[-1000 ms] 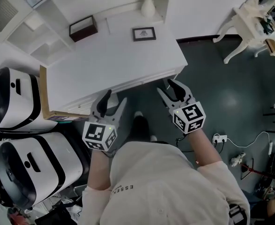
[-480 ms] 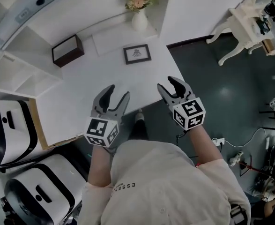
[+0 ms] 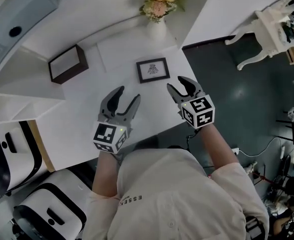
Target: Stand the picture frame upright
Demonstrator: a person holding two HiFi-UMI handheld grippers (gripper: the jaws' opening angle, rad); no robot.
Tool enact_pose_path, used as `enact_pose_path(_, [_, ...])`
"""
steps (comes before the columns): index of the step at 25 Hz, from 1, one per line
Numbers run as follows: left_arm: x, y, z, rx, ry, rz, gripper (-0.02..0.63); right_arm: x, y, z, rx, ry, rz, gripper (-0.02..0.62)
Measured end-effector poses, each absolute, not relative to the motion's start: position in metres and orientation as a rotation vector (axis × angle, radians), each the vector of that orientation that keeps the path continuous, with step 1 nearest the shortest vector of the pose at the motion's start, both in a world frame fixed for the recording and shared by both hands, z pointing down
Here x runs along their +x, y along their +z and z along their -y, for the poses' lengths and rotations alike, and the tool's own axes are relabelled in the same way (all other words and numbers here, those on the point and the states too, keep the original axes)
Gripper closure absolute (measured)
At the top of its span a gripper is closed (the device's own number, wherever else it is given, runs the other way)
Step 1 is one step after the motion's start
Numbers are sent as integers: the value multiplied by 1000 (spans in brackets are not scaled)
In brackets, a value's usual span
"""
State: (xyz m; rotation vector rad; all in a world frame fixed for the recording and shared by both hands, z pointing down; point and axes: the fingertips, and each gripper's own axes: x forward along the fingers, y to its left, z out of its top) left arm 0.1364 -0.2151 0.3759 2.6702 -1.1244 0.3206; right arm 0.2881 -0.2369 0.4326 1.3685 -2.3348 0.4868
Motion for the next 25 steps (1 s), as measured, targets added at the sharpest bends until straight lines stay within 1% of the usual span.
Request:
enact_pose_path(10, [132, 415, 267, 2658, 300, 1097, 375, 298, 541, 312, 1247, 609, 2108, 380])
enact_pose_path(18, [128, 441, 283, 2611, 325, 1092, 376, 303, 581, 343, 1258, 739, 2024, 380])
enact_pose_path(20, [127, 443, 285, 2606, 315, 1091, 376, 303, 586, 346, 1259, 747, 2010, 396])
enact_pose_path(21, [127, 443, 285, 2605, 313, 1090, 375, 304, 589, 346, 1258, 752, 1999, 414])
enact_pose_path(23, [128, 445, 286, 2604, 319, 1084, 375, 305, 595, 346, 1254, 763, 1973, 473])
enact_pose_path(25, [129, 448, 287, 2603, 327, 1080, 376, 305, 598, 346, 1251, 773, 1964, 485])
